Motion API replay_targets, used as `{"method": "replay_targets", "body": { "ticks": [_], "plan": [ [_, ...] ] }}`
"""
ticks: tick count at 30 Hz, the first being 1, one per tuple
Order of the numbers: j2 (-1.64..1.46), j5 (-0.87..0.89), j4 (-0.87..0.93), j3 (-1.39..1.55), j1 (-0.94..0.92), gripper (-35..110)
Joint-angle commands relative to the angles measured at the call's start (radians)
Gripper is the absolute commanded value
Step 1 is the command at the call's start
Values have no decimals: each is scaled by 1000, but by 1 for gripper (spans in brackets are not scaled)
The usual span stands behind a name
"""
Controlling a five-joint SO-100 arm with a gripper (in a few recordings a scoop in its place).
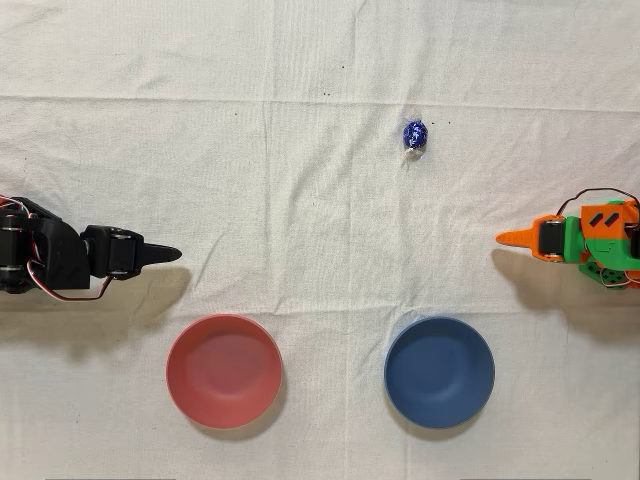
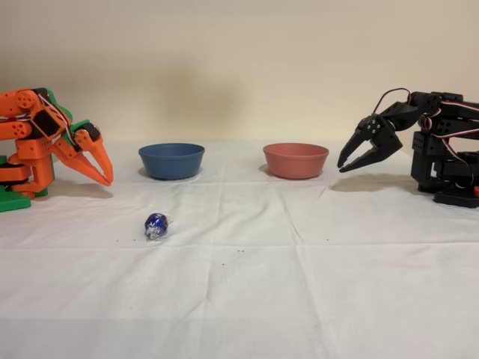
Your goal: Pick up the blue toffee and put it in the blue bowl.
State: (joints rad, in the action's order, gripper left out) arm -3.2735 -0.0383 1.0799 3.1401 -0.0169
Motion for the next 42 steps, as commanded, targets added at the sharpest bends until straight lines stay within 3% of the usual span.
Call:
{"method": "replay_targets", "body": {
  "ticks": [1,42],
  "plan": [
    [8,-14,3,-15,-2,0],
    [8,-26,5,-15,8,1]
  ]
}}
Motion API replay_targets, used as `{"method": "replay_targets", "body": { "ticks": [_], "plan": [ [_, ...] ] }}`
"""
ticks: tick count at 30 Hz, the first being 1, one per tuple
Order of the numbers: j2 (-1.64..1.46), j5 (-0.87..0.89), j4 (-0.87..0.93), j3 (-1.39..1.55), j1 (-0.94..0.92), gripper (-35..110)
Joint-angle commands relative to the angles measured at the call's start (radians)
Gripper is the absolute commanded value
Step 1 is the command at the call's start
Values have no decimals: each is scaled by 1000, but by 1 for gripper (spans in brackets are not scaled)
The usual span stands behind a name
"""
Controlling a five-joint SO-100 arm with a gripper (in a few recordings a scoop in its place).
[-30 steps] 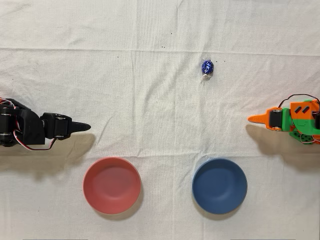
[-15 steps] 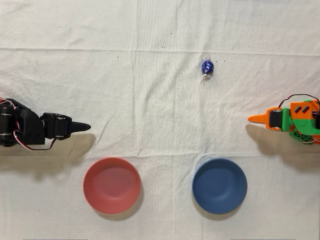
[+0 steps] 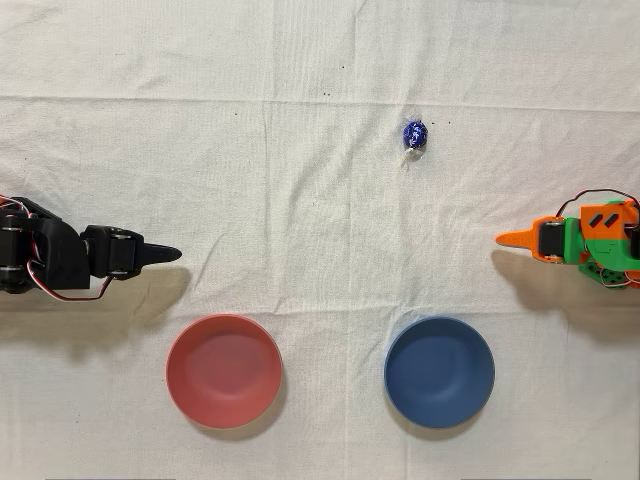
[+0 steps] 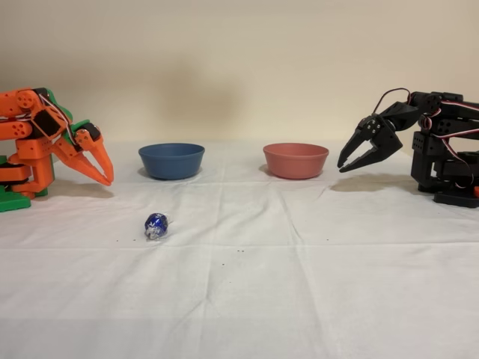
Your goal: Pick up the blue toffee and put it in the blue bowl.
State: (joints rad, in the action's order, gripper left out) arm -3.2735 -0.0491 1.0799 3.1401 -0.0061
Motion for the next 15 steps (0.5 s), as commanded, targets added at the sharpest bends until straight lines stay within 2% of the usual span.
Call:
{"method": "replay_targets", "body": {
  "ticks": [1,7,12,15],
  "plan": [
    [8,-11,5,-15,8,1],
    [60,67,-28,-15,-66,0],
    [225,-15,-201,-54,-117,0],
    [341,-91,-229,-149,-124,0]
  ]
}}
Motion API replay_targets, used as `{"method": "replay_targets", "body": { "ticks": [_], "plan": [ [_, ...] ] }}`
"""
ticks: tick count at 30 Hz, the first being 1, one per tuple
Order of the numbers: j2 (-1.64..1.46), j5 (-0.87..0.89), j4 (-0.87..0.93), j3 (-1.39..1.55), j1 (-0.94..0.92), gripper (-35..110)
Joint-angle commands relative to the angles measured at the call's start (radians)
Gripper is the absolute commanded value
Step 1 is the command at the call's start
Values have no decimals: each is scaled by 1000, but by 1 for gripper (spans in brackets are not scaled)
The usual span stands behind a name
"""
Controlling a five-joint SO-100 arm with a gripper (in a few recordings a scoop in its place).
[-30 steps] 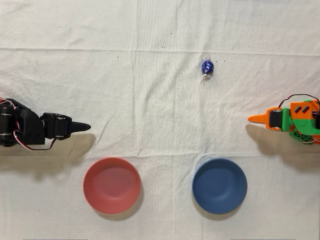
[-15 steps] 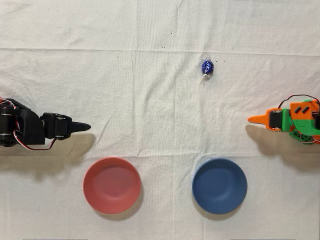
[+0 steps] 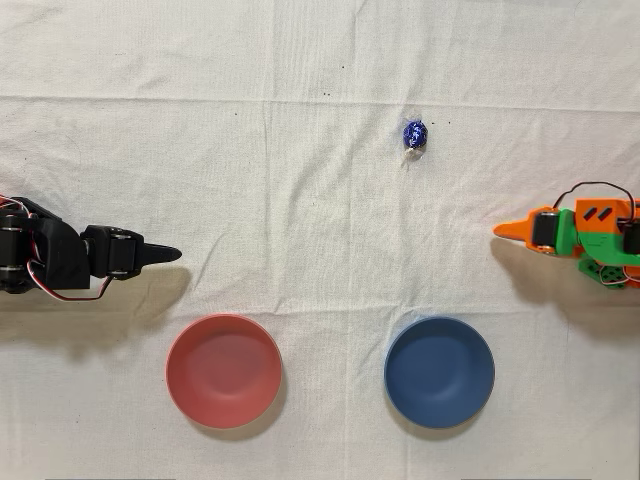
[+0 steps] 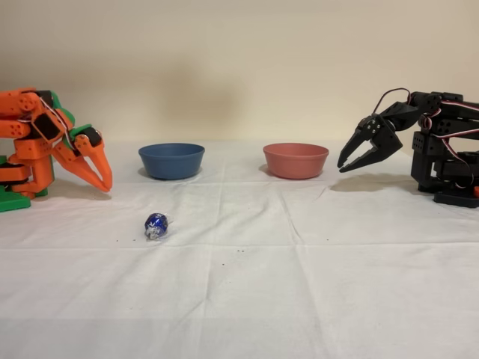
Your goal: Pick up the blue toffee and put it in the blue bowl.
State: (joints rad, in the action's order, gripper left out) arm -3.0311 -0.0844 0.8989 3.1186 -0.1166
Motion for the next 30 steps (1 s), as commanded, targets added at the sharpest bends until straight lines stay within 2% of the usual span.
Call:
{"method": "replay_targets", "body": {
  "ticks": [1,4,9,19,30],
  "plan": [
    [129,-48,-49,-163,-21,0],
    [204,-55,-46,-268,-40,0],
    [373,-291,8,-485,-58,0],
    [792,-318,67,-928,-100,6],
    [1138,-345,112,-1129,-284,15]
  ]
}}
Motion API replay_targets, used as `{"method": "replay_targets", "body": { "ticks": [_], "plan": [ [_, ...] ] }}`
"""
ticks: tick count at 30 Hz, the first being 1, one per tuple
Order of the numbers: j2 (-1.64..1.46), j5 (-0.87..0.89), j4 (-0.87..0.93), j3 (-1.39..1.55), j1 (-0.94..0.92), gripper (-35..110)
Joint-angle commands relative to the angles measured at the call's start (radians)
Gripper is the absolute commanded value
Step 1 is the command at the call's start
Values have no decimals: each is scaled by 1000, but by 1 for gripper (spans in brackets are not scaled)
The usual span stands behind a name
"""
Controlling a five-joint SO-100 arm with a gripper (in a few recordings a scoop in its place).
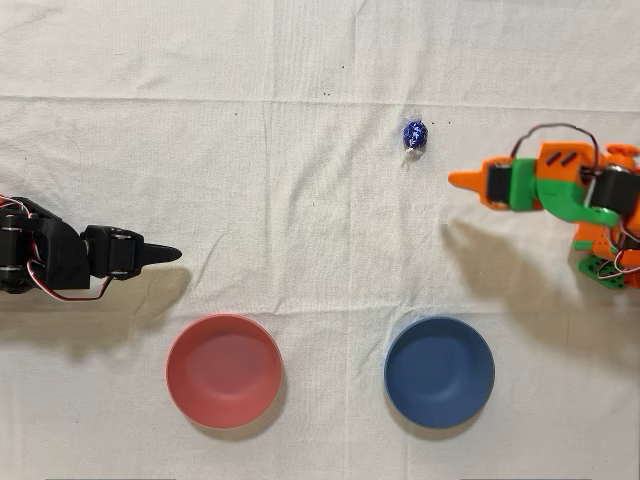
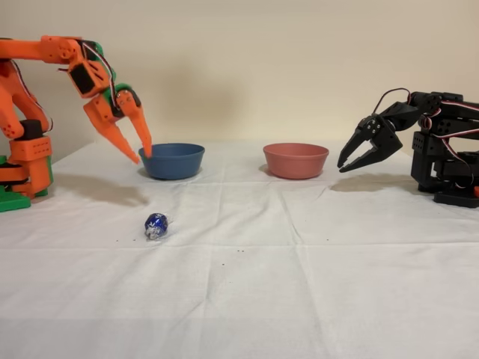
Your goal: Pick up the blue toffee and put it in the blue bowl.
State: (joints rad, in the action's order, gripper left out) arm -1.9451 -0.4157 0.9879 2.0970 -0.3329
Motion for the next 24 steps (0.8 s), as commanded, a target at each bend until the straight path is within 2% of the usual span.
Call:
{"method": "replay_targets", "body": {
  "ticks": [1,5,10,18,24],
  "plan": [
    [80,-14,29,-126,-83,18],
    [187,-21,84,-199,-133,30],
    [290,-43,107,-253,-170,37],
    [431,-44,133,-379,-186,39],
    [514,6,143,-494,-189,33]
  ]
}}
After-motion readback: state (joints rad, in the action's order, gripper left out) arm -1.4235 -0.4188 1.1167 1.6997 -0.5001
